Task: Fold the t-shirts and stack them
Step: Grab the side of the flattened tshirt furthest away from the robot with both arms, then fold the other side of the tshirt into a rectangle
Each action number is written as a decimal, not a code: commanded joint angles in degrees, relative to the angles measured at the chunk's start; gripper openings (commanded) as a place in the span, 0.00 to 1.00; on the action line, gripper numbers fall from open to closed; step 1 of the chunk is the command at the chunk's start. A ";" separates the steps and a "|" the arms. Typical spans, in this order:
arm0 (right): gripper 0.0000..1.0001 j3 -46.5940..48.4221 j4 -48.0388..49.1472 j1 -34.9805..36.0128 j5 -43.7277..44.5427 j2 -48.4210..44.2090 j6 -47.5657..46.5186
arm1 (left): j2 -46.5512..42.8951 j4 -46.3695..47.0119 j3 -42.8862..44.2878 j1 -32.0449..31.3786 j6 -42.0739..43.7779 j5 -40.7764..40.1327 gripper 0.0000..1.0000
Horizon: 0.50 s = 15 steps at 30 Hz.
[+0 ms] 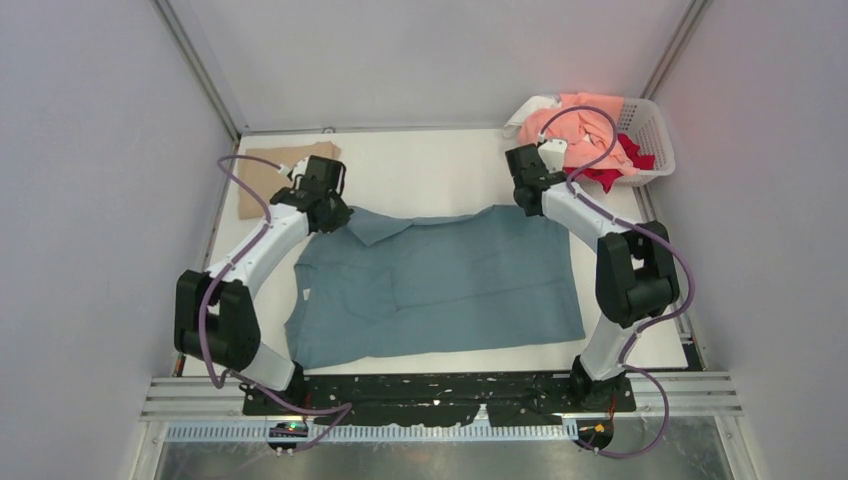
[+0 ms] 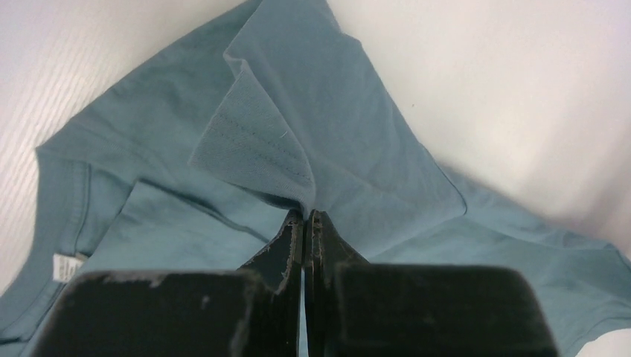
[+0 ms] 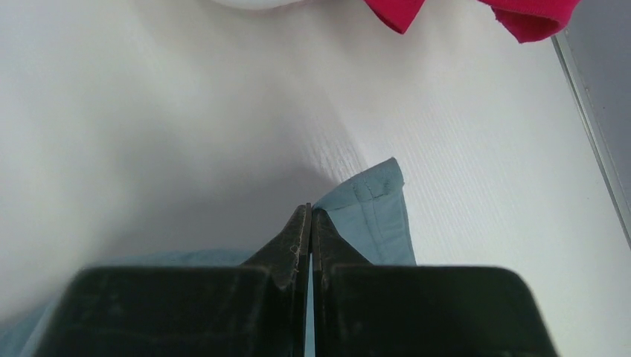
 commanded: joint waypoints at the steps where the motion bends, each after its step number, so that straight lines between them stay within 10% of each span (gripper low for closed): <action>1: 0.06 -2.06 2.65 0.81 3.58 -5.37 -1.50 | -7.18 -3.88 -2.77 -2.11 -1.28 -5.63 0.00; 15: 0.06 -8.17 7.01 1.03 3.89 -12.85 -5.72 | -20.43 -18.40 -8.78 -10.75 -7.40 -13.92 0.00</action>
